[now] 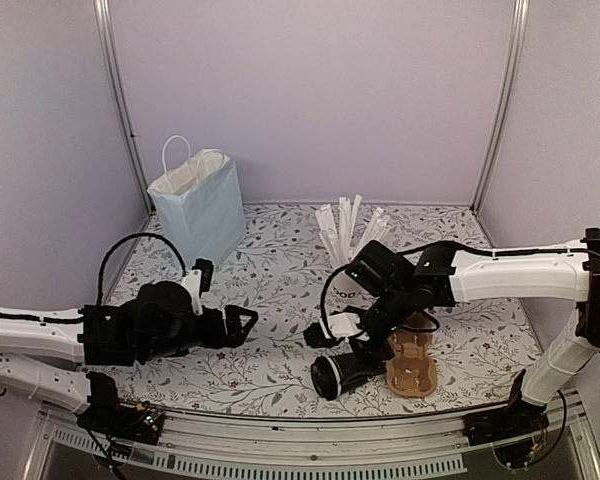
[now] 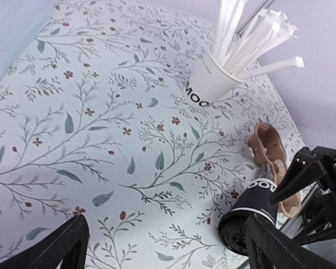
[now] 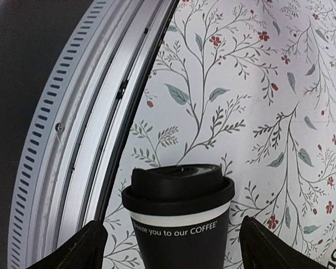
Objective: Pack the takeout coffee
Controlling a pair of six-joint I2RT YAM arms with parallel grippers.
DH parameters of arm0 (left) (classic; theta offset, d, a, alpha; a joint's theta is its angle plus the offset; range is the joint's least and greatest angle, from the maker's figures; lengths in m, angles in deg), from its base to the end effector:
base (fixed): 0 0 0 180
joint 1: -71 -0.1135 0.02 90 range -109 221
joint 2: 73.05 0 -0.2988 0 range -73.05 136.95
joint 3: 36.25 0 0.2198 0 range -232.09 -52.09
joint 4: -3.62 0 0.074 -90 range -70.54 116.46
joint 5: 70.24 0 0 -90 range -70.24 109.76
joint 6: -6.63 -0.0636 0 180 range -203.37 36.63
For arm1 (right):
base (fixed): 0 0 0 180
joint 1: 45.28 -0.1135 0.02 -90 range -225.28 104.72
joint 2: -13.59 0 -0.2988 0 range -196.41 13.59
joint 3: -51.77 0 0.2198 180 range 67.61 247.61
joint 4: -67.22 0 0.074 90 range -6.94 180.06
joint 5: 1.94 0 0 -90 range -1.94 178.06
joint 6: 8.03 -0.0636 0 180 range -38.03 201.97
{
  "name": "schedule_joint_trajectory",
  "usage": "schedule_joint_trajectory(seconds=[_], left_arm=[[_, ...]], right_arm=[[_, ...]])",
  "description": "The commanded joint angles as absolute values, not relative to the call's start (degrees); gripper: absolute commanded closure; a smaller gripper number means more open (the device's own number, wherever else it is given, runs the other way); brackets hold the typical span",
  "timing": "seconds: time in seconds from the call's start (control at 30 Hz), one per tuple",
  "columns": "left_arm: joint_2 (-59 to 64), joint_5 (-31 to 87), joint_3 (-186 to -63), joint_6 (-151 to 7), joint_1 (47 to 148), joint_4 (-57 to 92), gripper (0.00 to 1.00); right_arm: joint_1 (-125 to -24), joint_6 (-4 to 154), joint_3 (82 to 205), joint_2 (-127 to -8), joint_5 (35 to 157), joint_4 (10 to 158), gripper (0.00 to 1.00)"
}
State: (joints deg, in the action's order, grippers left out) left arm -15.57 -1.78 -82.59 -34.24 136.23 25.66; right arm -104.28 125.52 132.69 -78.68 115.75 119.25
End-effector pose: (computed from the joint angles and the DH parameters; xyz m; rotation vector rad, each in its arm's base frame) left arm 0.0993 -0.1595 0.2501 0.0837 2.2046 -0.7714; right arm 0.1321 0.2773 0.2523 -2.1683 1.5403 0.7329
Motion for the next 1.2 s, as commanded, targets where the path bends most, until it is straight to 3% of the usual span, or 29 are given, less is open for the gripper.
schedule_joint_trajectory(seconds=[0.0,0.37,0.6,0.77,1.0,1.17], left_arm=[[-20.16,-10.78,-77.73,-41.07,136.07,16.43,0.0],[-11.84,0.56,-80.07,-50.09,137.23,10.68,0.13],[-12.97,9.71,-74.05,-52.32,137.54,-0.95,0.12],[-14.38,14.66,-71.22,-55.39,138.68,-7.74,0.0],[-16.44,24.63,-70.68,-63.64,139.98,-11.77,0.08],[-15.17,25.16,-73.76,-66.83,141.65,-9.15,0.11]], right_arm=[[-103.8,125.31,127.96,-76.3,108.59,120.33,0.12],[-104.4,124.01,127.14,-82.06,106.59,116.67,0.1],[-104.43,123.27,127.83,-85.37,108.78,115.04,0.16],[-104.22,122.68,128.0,-81.09,113.36,113.7,0.23],[-102.36,122.84,129.38,-74.09,127.51,114.21,0.25],[-101.97,122.86,132.34,-74.39,131.92,116.93,0.26]])
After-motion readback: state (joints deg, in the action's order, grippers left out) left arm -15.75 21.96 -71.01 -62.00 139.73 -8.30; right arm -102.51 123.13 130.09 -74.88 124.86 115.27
